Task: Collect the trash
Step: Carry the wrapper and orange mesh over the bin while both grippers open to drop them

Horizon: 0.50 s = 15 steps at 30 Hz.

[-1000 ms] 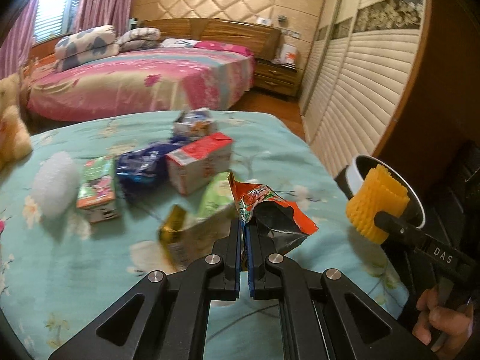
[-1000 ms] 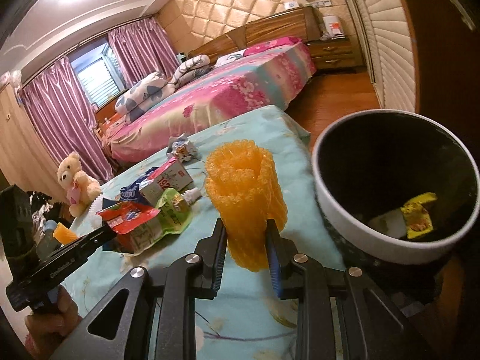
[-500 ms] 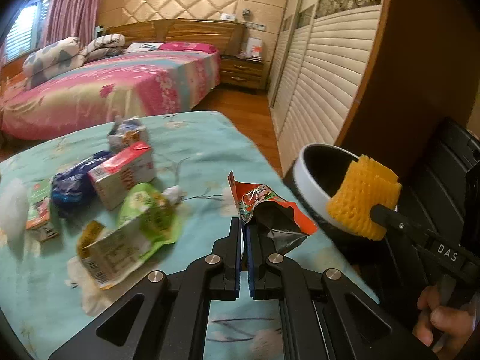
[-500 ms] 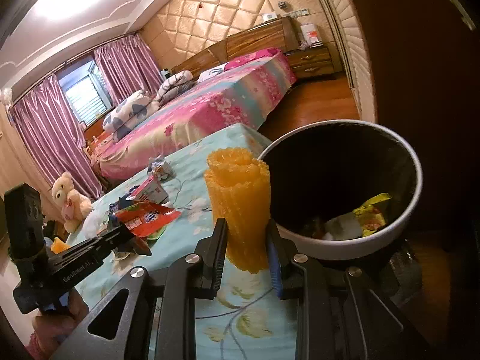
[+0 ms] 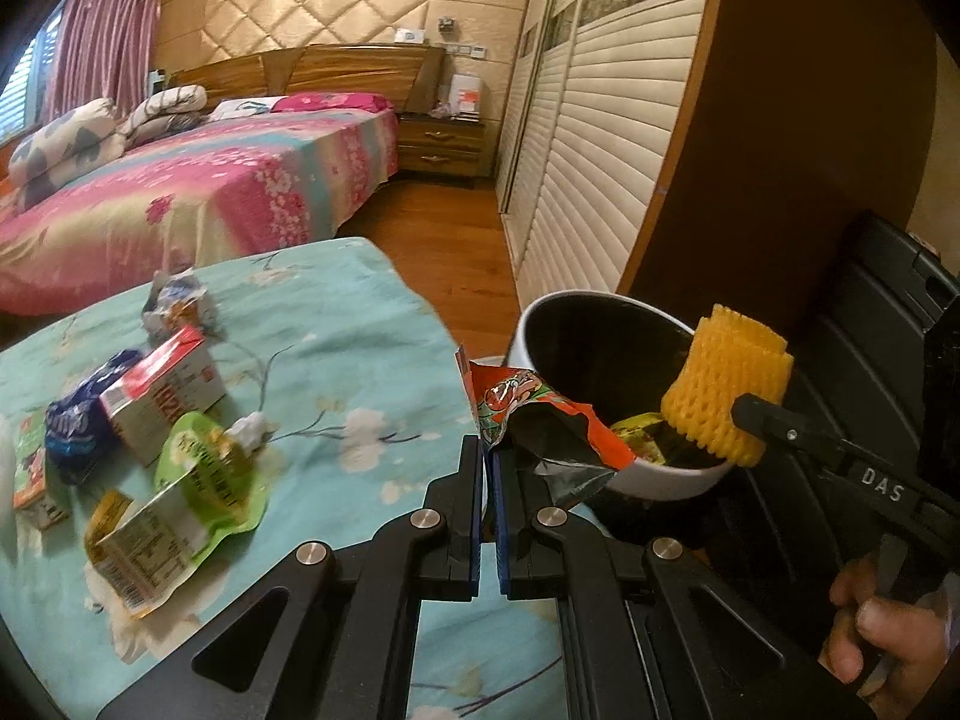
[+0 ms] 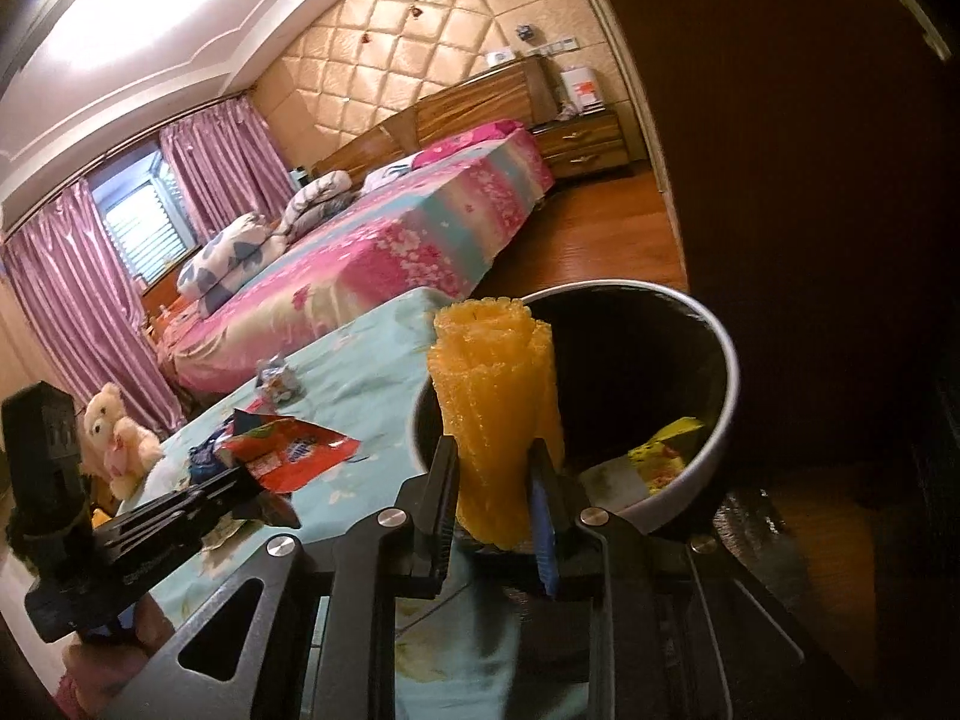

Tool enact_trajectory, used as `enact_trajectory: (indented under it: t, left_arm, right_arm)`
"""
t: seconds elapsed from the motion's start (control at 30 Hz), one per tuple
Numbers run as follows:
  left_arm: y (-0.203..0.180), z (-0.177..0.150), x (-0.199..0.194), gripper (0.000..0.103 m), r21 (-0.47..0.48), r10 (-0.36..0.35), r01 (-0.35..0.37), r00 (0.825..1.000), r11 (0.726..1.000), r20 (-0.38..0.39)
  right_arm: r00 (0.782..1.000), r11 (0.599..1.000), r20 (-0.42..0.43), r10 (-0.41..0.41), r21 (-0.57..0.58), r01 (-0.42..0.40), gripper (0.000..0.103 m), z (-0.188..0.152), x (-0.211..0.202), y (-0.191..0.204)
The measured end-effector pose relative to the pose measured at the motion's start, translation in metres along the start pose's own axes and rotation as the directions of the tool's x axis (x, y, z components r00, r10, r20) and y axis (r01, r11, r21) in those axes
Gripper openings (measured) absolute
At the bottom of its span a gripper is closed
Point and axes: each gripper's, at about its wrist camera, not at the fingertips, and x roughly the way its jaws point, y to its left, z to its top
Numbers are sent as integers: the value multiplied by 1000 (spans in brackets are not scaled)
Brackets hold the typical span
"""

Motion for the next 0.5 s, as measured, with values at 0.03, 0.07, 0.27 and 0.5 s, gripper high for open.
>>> enact_trajectory:
  t: [0.03,0.07,0.27,0.5]
  left_arm:
    - [-2,1,2,2,3,-3,3,1000,1000,-1]
    - [-4,3,5,2,6,-6,6,1000,1000,-2]
    - [-19,12,23,2,33,-28,28,1000,999,-12]
    - [-31,22,47,2,60,-39,41,999,997,-28]
  right_arm:
    - [1000,1000,0,-6,3,6,22,1,0,-3]
    - [1000,1000,0,-11,6,11,22,2,1,-5]
    - [999,999,-4,-32,23,32,22,7,6,-19]
    - [999,998,-17,-46,38,46,22,12,12,-31]
